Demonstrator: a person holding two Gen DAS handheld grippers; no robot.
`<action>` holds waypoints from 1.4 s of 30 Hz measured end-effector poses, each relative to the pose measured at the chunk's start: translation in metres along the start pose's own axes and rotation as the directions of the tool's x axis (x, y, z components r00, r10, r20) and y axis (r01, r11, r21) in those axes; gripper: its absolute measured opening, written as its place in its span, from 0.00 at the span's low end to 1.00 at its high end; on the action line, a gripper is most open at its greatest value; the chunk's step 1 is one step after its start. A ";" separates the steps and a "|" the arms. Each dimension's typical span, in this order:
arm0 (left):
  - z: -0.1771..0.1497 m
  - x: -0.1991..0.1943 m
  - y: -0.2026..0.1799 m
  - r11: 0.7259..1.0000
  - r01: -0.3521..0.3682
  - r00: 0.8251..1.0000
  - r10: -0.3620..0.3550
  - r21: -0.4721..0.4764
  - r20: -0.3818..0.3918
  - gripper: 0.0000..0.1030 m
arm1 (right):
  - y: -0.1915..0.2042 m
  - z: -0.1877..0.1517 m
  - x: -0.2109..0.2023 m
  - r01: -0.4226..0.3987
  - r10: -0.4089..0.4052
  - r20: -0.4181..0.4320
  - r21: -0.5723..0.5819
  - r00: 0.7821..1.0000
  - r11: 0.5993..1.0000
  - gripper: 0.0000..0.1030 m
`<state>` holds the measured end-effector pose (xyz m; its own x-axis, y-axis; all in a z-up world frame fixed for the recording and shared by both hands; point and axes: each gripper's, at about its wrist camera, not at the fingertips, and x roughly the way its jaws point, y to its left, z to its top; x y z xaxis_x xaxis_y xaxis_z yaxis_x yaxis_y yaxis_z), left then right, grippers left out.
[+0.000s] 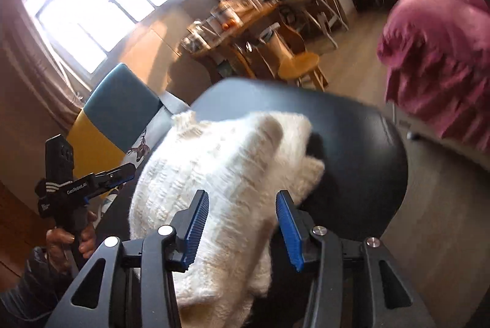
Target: Fold clothes
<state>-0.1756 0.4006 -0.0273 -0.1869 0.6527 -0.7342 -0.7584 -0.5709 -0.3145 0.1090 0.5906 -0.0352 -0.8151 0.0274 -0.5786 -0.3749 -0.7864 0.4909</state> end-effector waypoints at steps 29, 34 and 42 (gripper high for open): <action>-0.048 -0.034 -0.039 0.980 -0.200 0.977 0.198 0.010 0.079 0.78 | 0.060 -0.020 0.046 0.216 -0.225 -0.020 -0.211 0.974 0.953 0.44; -0.088 -0.077 -0.050 0.954 -0.300 0.947 0.301 -0.024 0.109 0.86 | 0.086 -0.038 0.018 0.277 -0.277 0.022 -0.116 0.961 0.954 0.58; -0.120 -0.138 -0.090 0.948 -0.318 0.934 0.315 -0.007 0.170 0.91 | 0.135 -0.057 -0.011 0.319 -0.313 0.066 -0.178 0.948 0.931 0.59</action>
<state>-0.0066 0.3021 0.0296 -0.5195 0.5146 -0.6821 -0.6552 -0.7524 -0.0685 0.0927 0.4492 0.0008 -0.6845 0.3125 -0.6587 -0.5305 -0.8332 0.1560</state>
